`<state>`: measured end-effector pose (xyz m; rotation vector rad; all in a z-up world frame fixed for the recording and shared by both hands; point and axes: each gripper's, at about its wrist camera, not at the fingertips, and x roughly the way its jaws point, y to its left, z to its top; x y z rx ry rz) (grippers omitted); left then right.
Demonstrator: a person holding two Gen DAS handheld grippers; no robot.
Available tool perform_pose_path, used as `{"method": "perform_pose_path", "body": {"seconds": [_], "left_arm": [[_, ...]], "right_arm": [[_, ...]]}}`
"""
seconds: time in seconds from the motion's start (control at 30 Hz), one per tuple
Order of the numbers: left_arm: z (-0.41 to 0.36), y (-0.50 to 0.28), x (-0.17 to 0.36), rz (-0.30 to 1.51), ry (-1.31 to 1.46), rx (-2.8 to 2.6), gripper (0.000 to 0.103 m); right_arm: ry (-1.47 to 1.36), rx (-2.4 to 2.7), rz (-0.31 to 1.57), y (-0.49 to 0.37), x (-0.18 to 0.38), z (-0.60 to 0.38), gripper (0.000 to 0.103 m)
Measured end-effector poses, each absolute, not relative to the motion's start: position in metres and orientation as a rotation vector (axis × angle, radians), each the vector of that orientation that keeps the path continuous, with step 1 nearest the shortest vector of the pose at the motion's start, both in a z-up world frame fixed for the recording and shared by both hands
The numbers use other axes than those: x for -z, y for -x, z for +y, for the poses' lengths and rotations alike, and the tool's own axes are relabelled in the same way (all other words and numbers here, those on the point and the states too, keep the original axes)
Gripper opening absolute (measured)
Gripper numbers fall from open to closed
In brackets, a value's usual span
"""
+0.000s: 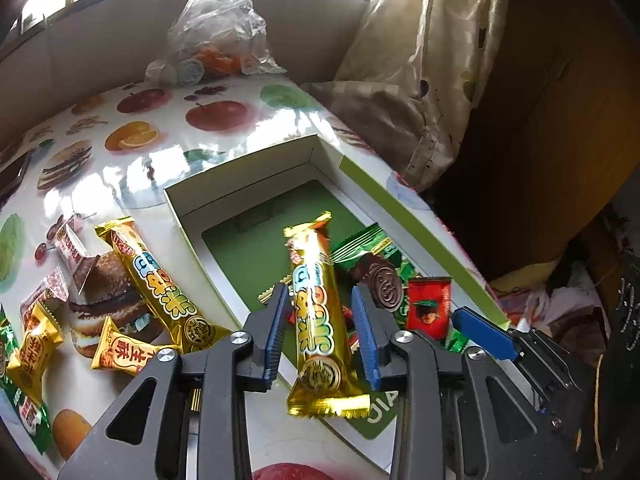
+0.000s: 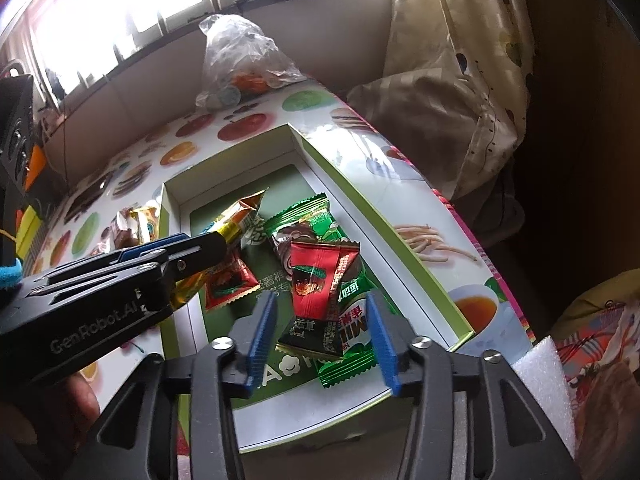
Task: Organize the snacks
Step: 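Open the right tool over the box while the left tool lowers and releases the gold wafer bar, then withdraw both tools from the box back over the snack pile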
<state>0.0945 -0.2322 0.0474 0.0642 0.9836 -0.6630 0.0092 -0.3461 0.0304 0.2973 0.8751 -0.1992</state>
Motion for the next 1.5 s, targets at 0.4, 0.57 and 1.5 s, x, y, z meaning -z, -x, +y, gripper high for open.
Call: {"method": "perform_pose_path", "body": {"seconds": [0.4, 0.57, 1.5], "left_arm": [[-0.219, -0.082, -0.064, 0.927, -0.061, 0.652, 0.037], [-0.21, -0.077, -0.071, 0.895, -0.068, 0.632, 0.037], [-0.136, -0.048, -0.091, 0.771, -0.075, 0.467, 0.037]], "right_arm": [[-0.298, 0.21, 0.845, -0.001, -0.04, -0.339, 0.052], [-0.296, 0.209, 0.83, 0.002, -0.044, -0.335, 0.053], [-0.232, 0.125, 0.778, -0.003, -0.065, -0.285, 0.054]]}}
